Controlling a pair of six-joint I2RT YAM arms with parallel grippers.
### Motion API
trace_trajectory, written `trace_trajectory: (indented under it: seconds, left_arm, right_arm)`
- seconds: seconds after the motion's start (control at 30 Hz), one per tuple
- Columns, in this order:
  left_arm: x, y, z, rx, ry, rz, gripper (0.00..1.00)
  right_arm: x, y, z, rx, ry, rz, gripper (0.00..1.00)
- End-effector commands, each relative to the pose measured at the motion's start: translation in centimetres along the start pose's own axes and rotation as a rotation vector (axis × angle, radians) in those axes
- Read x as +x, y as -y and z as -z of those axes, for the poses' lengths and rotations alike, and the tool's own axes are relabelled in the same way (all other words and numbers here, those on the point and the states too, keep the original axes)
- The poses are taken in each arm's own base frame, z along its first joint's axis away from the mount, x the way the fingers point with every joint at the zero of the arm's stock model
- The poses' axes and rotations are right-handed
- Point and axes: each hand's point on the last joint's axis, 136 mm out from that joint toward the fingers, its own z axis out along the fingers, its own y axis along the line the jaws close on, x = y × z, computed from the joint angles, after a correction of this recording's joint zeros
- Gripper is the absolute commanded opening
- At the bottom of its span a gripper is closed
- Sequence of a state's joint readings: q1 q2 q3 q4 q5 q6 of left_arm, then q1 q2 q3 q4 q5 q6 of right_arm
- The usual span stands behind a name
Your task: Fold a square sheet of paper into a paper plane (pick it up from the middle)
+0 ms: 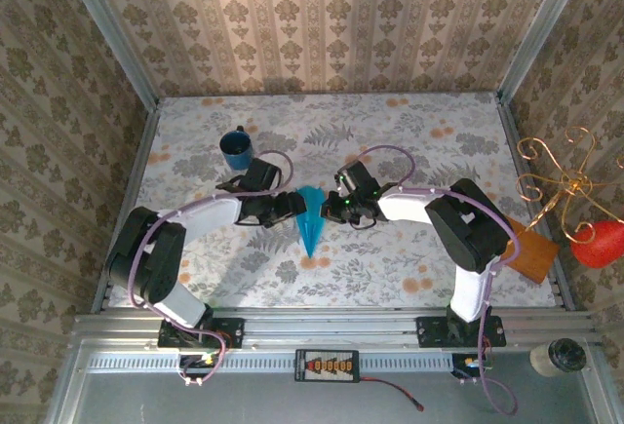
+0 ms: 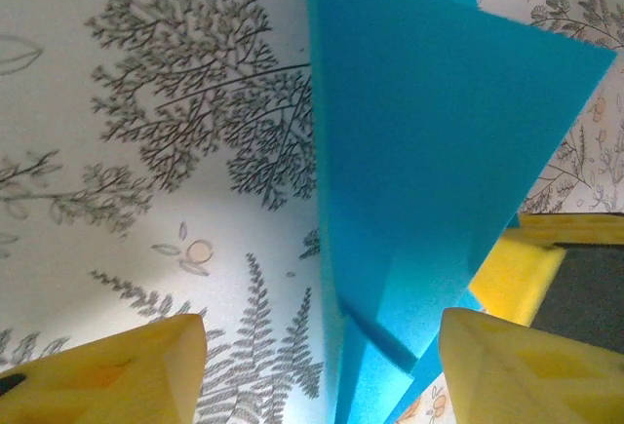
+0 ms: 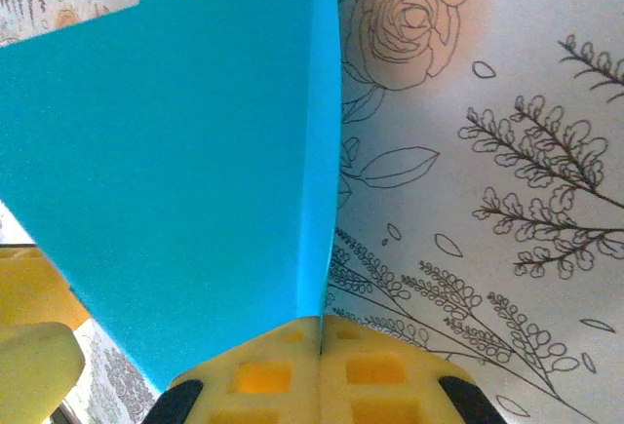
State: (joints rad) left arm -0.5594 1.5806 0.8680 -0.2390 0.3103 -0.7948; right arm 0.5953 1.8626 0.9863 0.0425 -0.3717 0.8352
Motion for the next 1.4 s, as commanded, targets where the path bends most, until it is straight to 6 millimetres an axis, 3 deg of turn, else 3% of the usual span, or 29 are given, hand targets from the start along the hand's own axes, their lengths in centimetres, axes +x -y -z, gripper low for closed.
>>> trace_trajectory:
  seconds: [0.0, 0.33, 0.5, 0.63, 0.93, 1.07, 1.23, 1.37]
  left_arm:
    - [0.2, -0.5, -0.6, -0.066, -0.016, 0.008, 0.57]
    - [-1.0, -0.1, -1.9, -0.085, -0.016, -0.020, 0.18]
    - [-2.3, 0.3, -1.4, -0.061, 0.040, -0.012, 0.05]
    - [-2.3, 0.3, -1.7, -0.019, 0.060, 0.021, 0.04]
    - [-2.0, 0.1, -2.8, 0.033, 0.063, 0.065, 0.04]
    - [-1.9, 0.3, -3.1, 0.047, 0.053, 0.070, 0.04]
    - [-1.9, 0.6, -2.9, 0.054, 0.051, 0.071, 0.04]
    - [-1.8, 0.6, -2.9, 0.056, 0.049, 0.070, 0.04]
  right_arm:
    - [0.4, 1.0, -0.4, 0.025, -0.020, 0.006, 0.03]
    - [-0.1, 1.3, -0.1, 0.024, -0.011, -0.005, 0.02]
    - [-1.6, 1.0, 1.5, 0.014, 0.042, -0.010, 0.02]
    - [-2.5, 1.3, 2.6, 0.028, 0.072, -0.004, 0.02]
    - [-2.3, 2.9, 2.4, 0.078, 0.059, -0.011, 0.06]
    - [-2.2, 2.4, 3.1, 0.078, 0.053, 0.006, 0.16]
    - [-2.0, 0.9, 6.5, 0.148, 0.118, 0.074, 0.37]
    - [-0.2, 0.9, 7.0, 0.222, 0.102, 0.101, 0.40]
